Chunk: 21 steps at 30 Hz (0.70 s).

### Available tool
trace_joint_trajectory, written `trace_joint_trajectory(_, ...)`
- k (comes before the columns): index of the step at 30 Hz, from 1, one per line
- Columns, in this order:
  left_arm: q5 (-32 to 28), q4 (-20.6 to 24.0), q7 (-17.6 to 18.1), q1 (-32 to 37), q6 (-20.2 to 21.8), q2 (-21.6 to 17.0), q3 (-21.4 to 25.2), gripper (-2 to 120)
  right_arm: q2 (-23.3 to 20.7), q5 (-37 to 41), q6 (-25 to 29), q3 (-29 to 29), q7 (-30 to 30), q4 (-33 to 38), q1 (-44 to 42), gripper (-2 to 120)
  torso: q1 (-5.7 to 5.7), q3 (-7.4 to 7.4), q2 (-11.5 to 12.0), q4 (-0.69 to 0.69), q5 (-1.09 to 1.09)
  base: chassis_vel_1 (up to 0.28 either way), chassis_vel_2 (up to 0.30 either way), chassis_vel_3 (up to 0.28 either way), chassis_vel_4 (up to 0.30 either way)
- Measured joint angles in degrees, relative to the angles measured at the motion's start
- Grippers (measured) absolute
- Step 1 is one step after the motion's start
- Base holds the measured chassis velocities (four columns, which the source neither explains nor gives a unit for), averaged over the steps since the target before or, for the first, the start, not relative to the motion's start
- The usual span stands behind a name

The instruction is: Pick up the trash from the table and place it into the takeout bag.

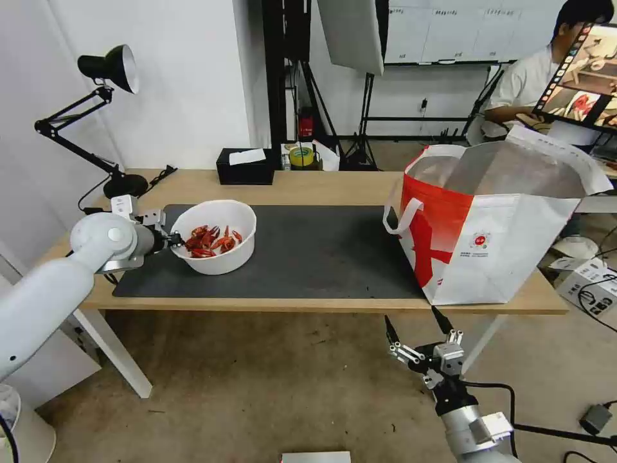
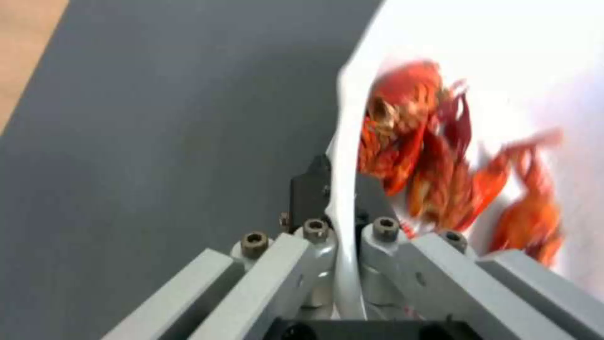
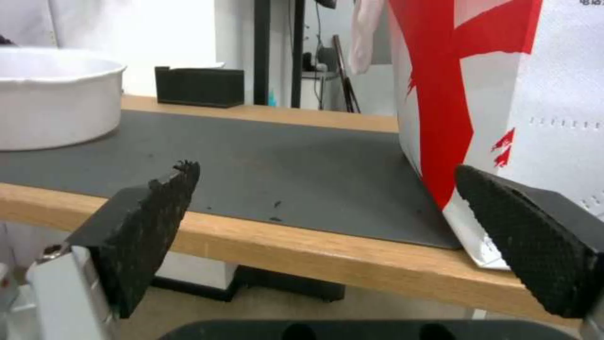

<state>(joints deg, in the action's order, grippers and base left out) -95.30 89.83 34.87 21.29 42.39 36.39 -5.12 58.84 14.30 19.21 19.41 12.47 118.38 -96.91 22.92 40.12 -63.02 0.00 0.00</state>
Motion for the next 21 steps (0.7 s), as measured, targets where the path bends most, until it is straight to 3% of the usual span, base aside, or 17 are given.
trace_joint_trajectory(11, -5.84, 3.65, 4.04, -10.24, -0.08, 3.57, -3.92, 0, 0.00, 0.00, 0.00, 0.00, 0.00, 0.00, 0.00, 100, 0.00, -0.01, 0.00, 0.00, 0.01, 0.000, 0.000, 0.000, 0.000)
trace_joint_trajectory(21, -11.31, 5.14, 8.47, -21.47, -0.16, 10.77, -9.09, 0, 0.00, 0.00, 0.00, 0.00, 0.00, 0.00, 0.00, 100, 0.00, -0.01, 0.00, 0.00, 0.01, 0.000, 0.000, 0.000, 0.000)
